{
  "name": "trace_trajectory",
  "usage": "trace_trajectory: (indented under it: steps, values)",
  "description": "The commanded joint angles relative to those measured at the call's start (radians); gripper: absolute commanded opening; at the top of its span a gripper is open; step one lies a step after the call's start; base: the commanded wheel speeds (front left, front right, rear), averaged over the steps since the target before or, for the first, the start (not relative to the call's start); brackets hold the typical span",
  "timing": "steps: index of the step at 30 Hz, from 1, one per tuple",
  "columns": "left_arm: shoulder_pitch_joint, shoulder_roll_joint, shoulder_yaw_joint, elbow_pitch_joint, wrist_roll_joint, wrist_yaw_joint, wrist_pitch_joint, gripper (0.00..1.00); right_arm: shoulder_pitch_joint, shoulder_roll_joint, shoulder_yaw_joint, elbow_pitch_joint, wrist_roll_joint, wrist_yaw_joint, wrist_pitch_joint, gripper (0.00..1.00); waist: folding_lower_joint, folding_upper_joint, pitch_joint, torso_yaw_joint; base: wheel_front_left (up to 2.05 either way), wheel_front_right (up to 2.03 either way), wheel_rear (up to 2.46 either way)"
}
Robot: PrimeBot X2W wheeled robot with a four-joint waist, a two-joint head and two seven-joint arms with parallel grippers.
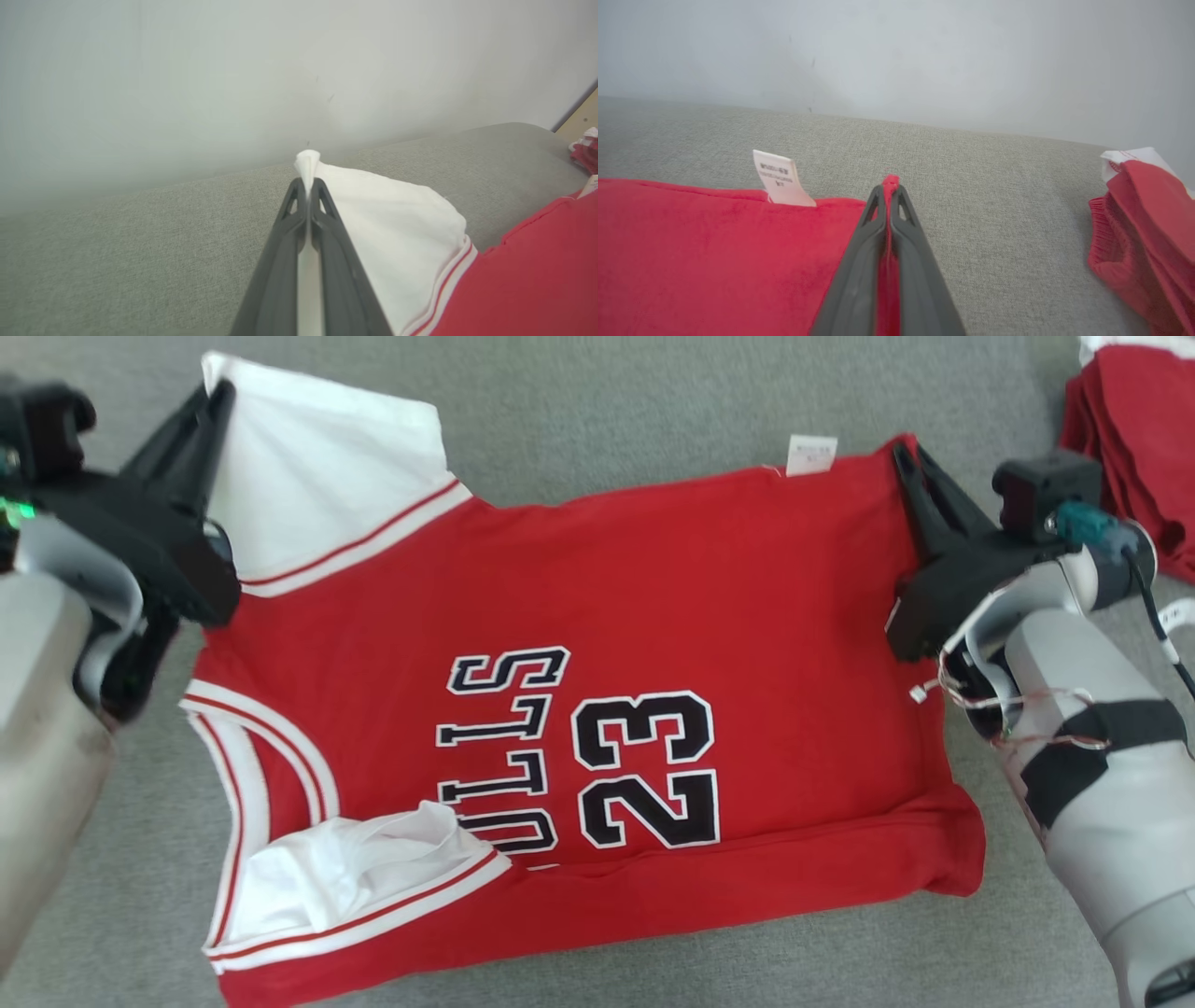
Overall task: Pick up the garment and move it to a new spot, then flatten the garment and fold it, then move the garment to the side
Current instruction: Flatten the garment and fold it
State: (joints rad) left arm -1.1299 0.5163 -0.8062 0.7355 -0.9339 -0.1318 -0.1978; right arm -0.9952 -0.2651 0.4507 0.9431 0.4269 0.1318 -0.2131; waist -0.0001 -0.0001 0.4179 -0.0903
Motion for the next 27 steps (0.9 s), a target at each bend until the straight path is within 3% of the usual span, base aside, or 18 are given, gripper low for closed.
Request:
trace_trajectory:
  steps: [1,8,18,27]
  values:
    - [0.020,0.006,0.002,-0.008,-0.010,0.003,-0.011,0.00,0.019,-0.009,0.003,-0.004,0.006,-0.003,-0.008,0.00,0.0001,0.0001,-0.026,0.019,0.00,0.00,0.00]
    - [0.173,0.028,0.029,-0.134,-0.032,0.011,-0.060,0.00,0.109,-0.045,0.009,-0.050,0.036,-0.003,-0.041,0.00,0.0001,0.0001,-0.060,0.044,0.00,0.00,0.00]
    - [0.460,0.017,0.170,-0.414,0.015,0.109,-0.067,0.00,0.258,-0.074,-0.049,-0.169,0.042,-0.003,-0.052,0.00,0.0001,0.0001,-0.091,0.060,0.00,0.00,0.00]
    - [0.674,-0.016,0.297,-0.554,0.090,0.156,-0.067,0.00,0.405,-0.078,-0.166,-0.309,0.018,-0.003,-0.052,0.00,0.0001,0.0001,-0.124,0.069,0.00,0.00,0.00]
